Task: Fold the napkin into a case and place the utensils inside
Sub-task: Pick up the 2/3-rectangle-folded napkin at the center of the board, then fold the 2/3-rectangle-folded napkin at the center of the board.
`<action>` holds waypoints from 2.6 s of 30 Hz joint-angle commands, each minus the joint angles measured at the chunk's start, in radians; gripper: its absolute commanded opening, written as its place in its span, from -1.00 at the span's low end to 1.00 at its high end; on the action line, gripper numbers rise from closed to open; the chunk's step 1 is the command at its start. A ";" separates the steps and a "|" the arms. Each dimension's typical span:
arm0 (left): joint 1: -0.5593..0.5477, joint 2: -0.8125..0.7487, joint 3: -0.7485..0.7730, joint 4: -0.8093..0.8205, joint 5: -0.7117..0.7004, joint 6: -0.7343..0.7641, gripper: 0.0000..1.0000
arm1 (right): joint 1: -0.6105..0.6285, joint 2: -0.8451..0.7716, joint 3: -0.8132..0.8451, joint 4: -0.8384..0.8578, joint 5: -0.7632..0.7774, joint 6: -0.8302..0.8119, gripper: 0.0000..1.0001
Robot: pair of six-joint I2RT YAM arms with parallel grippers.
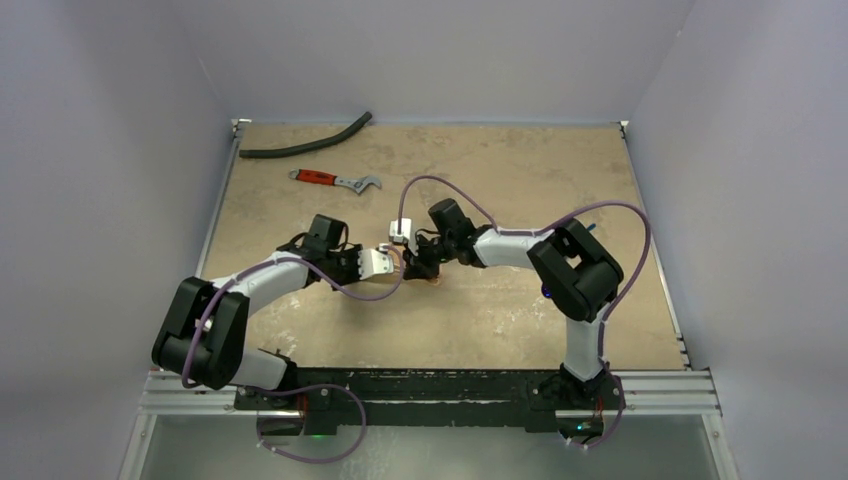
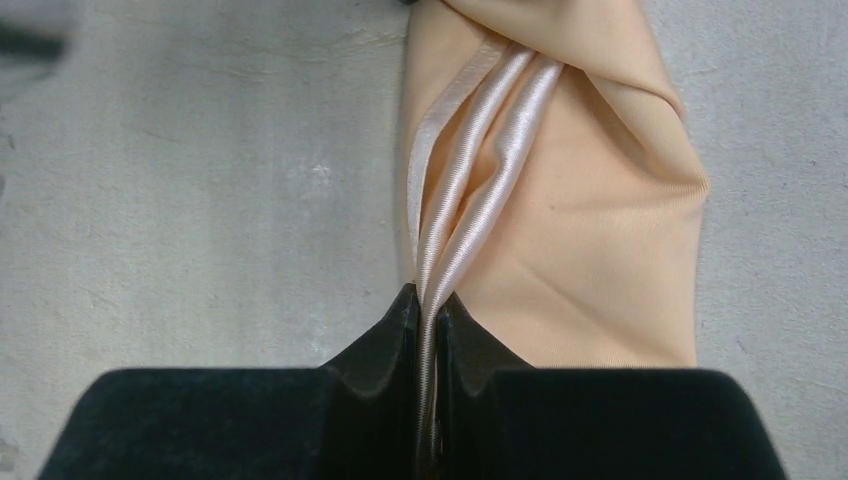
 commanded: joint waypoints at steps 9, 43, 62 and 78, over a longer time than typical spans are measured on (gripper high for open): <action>-0.002 -0.029 0.155 -0.252 0.089 -0.034 -0.41 | -0.009 0.079 0.172 -0.315 -0.156 -0.047 -0.79; -0.062 0.167 0.150 0.146 0.172 -0.057 -0.56 | -0.033 0.086 0.217 -0.328 -0.281 0.020 -0.79; -0.018 0.109 0.142 0.004 0.267 -0.087 -0.60 | -0.078 0.134 0.167 -0.244 -0.414 0.076 -0.79; -0.049 0.127 0.045 0.113 0.177 0.043 -1.00 | -0.078 0.198 0.287 -0.413 -0.370 0.053 -0.79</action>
